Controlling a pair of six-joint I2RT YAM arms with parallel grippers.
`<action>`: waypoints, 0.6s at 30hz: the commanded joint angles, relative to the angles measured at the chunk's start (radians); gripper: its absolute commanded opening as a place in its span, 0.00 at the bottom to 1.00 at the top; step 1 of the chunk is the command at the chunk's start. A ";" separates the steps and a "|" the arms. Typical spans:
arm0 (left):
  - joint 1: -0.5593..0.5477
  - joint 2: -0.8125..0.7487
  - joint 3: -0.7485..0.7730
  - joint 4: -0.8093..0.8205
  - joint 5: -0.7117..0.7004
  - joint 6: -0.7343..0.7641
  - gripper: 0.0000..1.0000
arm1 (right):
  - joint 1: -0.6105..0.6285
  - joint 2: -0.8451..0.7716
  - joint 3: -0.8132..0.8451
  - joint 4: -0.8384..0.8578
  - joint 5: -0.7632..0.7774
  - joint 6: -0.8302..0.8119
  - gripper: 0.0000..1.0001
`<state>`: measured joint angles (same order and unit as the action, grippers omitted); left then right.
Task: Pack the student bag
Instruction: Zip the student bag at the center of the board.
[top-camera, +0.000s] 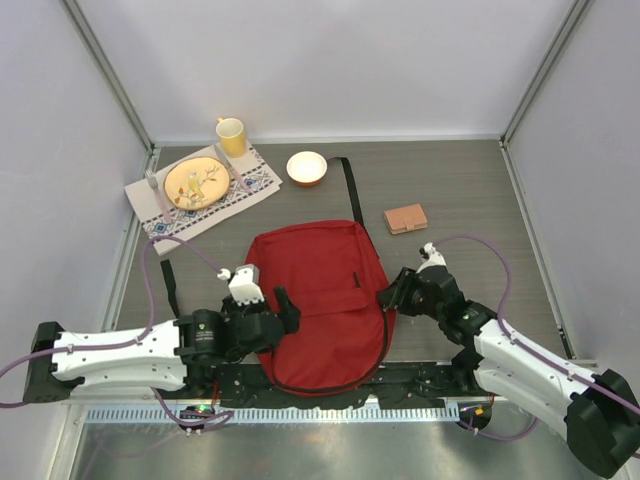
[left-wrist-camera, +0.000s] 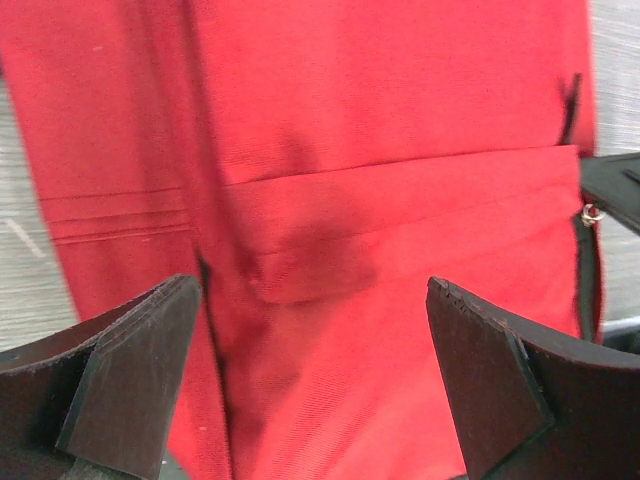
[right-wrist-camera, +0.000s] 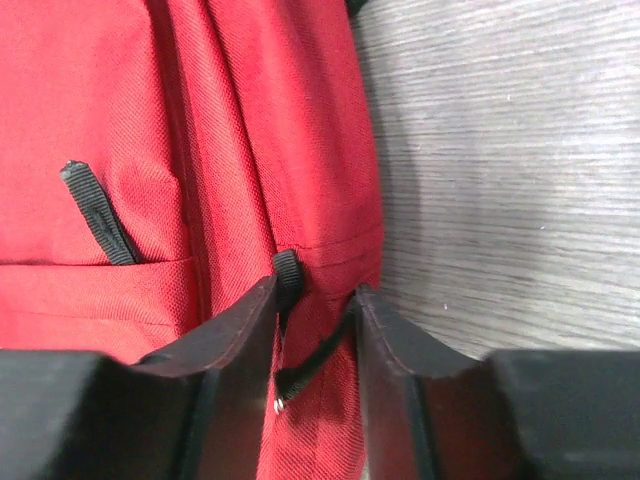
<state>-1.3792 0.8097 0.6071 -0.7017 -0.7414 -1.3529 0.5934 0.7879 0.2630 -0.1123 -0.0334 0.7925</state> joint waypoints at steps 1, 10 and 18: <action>0.029 -0.015 -0.017 -0.122 -0.050 -0.071 1.00 | -0.004 -0.015 -0.019 0.095 0.009 0.047 0.24; 0.247 0.009 -0.069 0.140 0.081 0.173 1.00 | -0.004 -0.102 -0.016 0.063 0.133 0.099 0.01; 0.449 0.118 -0.027 0.329 0.247 0.394 1.00 | -0.004 -0.154 0.015 -0.003 0.193 0.082 0.01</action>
<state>-0.9905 0.8883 0.5400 -0.5133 -0.5537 -1.0966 0.5926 0.6518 0.2356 -0.1135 0.0765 0.8772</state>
